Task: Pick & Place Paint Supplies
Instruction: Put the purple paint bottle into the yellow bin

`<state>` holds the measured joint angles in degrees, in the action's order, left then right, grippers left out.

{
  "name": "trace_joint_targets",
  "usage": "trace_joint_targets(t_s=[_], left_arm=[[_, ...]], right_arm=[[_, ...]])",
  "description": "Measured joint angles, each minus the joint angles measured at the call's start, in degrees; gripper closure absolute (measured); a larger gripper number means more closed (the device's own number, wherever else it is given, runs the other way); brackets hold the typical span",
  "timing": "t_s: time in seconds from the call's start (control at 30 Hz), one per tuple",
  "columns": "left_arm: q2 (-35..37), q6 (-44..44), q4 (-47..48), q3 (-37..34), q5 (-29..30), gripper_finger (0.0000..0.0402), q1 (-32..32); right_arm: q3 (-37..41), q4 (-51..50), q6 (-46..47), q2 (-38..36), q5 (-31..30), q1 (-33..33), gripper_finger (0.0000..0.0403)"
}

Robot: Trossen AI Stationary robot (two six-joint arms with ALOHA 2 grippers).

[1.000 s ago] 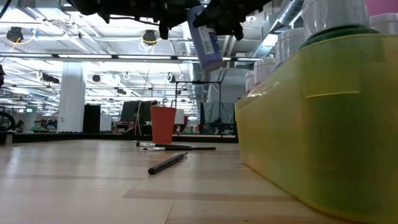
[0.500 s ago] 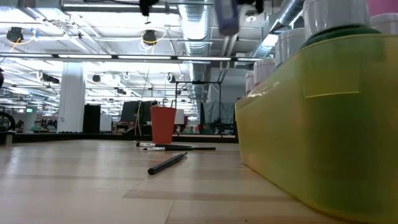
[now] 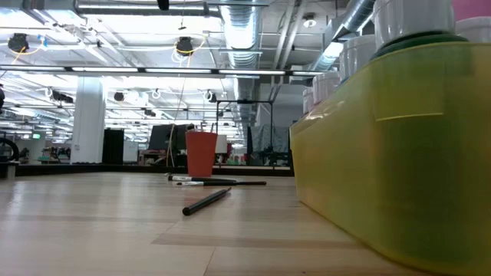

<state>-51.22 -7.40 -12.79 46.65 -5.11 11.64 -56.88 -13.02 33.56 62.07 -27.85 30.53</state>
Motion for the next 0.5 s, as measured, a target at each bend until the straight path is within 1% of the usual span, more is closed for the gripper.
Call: trace_joint_targets(t_s=[0.17,0.27,0.4,0.5], left_arm=[[-0.02,0.00,0.29,0.00,0.47,0.0167,0.00],[-0.02,-0.03,0.29,0.00,0.71,0.0166,0.00],[-0.02,-0.13,0.39,0.00,0.73,0.0166,0.00],[-0.02,-0.23,0.39,0.00,0.75,0.0170,0.00]], right_arm=[[0.04,4.48,6.82,2.20,-11.29,11.81,0.0232],[0.02,6.87,9.92,4.14,-16.17,18.09,0.0233],[0.00,7.91,15.57,6.94,-22.68,24.90,0.0228],[0.00,7.75,19.08,9.60,-28.11,28.52,0.0227]])
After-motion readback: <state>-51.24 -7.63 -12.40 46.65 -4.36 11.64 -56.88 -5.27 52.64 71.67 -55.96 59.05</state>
